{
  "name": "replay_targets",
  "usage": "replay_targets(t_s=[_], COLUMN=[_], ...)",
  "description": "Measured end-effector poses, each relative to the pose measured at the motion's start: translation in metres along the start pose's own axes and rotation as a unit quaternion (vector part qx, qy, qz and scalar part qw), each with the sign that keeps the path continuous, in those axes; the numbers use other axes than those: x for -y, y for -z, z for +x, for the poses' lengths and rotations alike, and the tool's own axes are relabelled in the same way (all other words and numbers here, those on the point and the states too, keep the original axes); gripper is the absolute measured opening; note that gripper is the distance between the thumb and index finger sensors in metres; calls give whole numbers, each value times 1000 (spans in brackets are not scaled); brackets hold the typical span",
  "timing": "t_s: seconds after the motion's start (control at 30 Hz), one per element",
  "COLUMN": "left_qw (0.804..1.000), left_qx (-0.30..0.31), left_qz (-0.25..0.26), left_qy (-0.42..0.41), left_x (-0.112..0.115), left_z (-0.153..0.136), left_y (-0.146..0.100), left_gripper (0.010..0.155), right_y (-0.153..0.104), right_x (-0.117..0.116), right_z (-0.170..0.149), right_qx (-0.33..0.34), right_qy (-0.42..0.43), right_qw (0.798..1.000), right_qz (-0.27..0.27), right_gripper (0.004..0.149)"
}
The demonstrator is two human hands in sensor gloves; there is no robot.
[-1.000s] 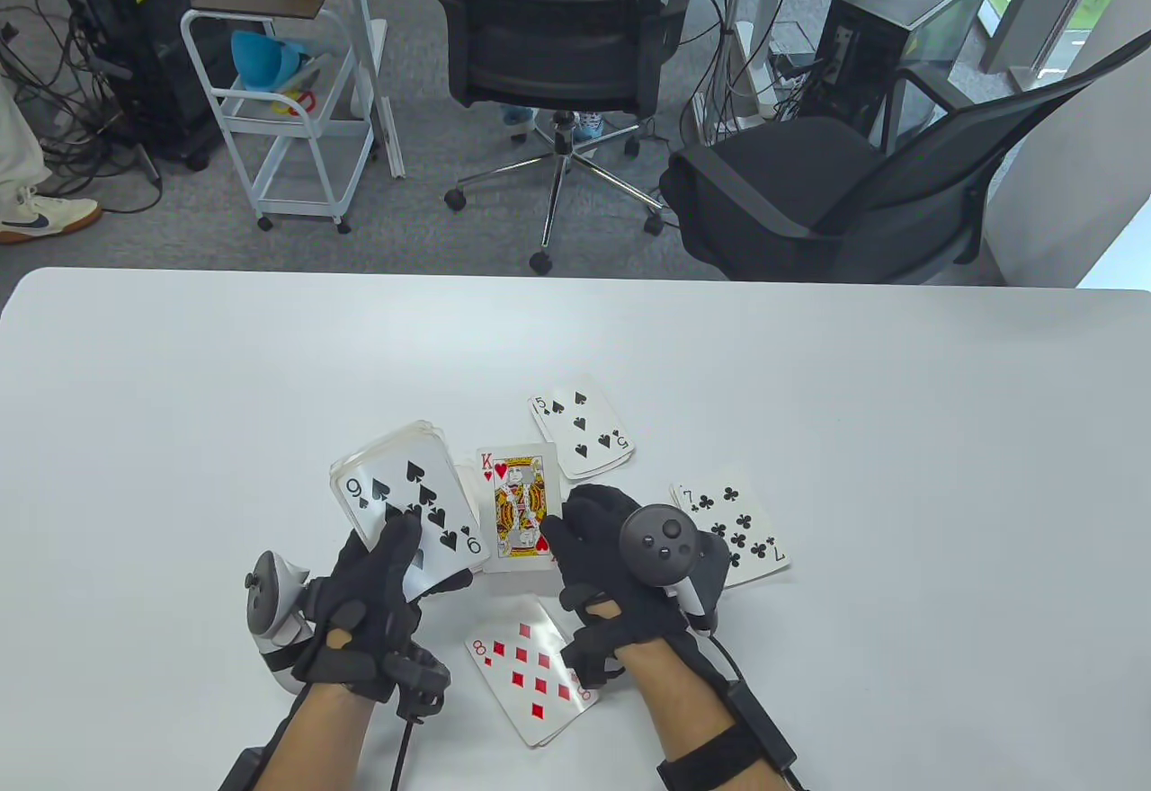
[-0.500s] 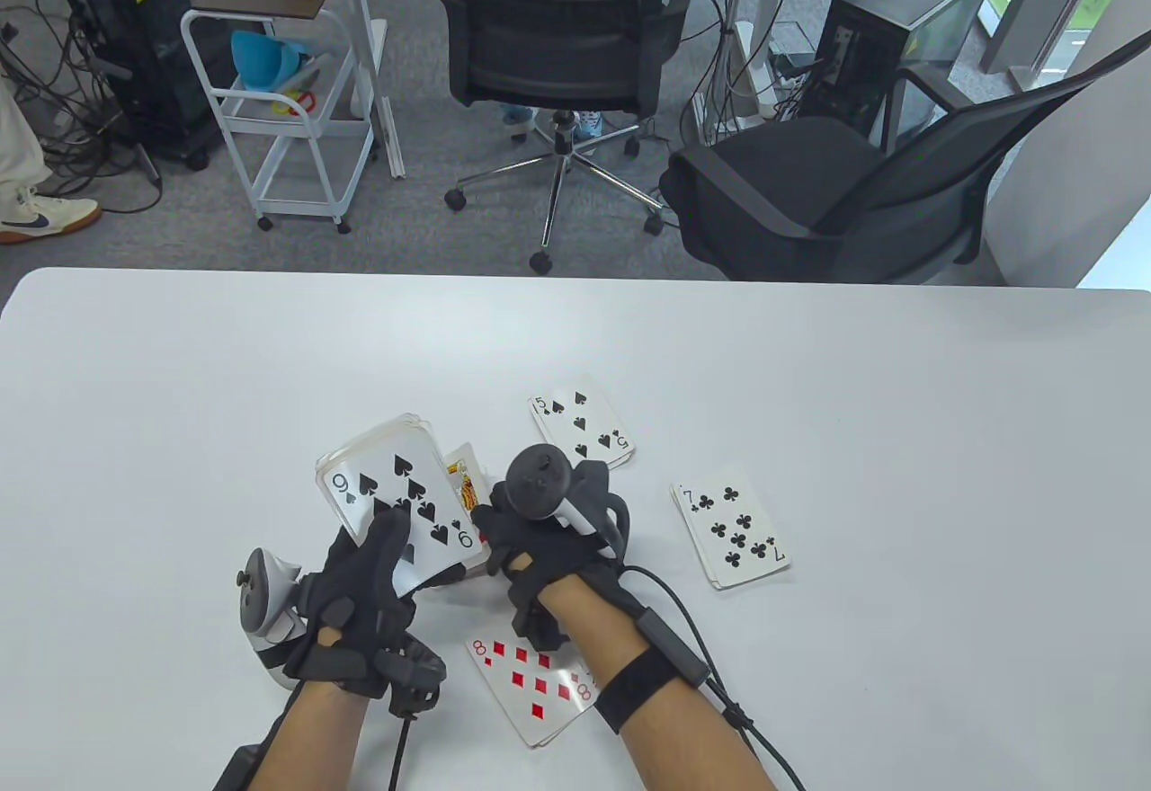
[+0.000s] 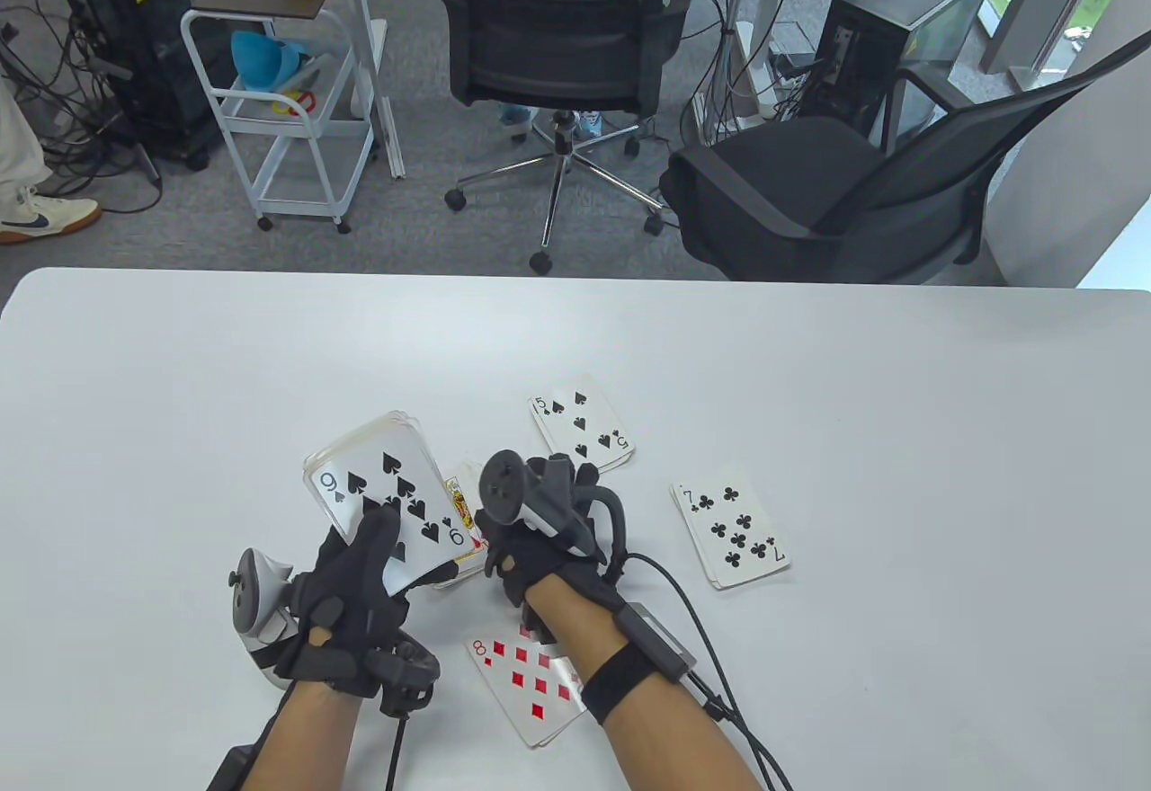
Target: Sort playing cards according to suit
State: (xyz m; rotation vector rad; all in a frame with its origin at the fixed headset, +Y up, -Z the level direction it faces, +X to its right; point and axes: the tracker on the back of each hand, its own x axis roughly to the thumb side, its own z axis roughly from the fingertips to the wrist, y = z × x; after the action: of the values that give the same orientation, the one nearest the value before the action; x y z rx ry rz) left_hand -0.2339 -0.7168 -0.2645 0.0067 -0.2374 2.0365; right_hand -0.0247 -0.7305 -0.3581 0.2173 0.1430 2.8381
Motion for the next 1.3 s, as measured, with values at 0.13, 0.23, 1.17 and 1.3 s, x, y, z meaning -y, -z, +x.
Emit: replay_targets(t_s=[0.13, 0.23, 1.17, 1.3], left_qw=[1000, 999, 990, 990], left_qx=[-14, -30, -113, -112], left_qz=[-7, -20, -18, -6], left_qy=[14, 32, 85, 82], left_x=[6, 12, 16, 14], left_z=[-8, -17, -53, -54], left_y=[0, 0, -5, -5], left_gripper=[57, 57, 55, 54], right_y=[-30, -50, -89, -91], right_x=[20, 28, 32, 31], right_z=[-36, -59, -35, -31], right_qx=[17, 37, 206, 202], right_qy=[69, 142, 172, 189], right_qw=[996, 986, 955, 950], right_qz=[-44, -79, -127, -147], right_gripper=[39, 40, 68, 61])
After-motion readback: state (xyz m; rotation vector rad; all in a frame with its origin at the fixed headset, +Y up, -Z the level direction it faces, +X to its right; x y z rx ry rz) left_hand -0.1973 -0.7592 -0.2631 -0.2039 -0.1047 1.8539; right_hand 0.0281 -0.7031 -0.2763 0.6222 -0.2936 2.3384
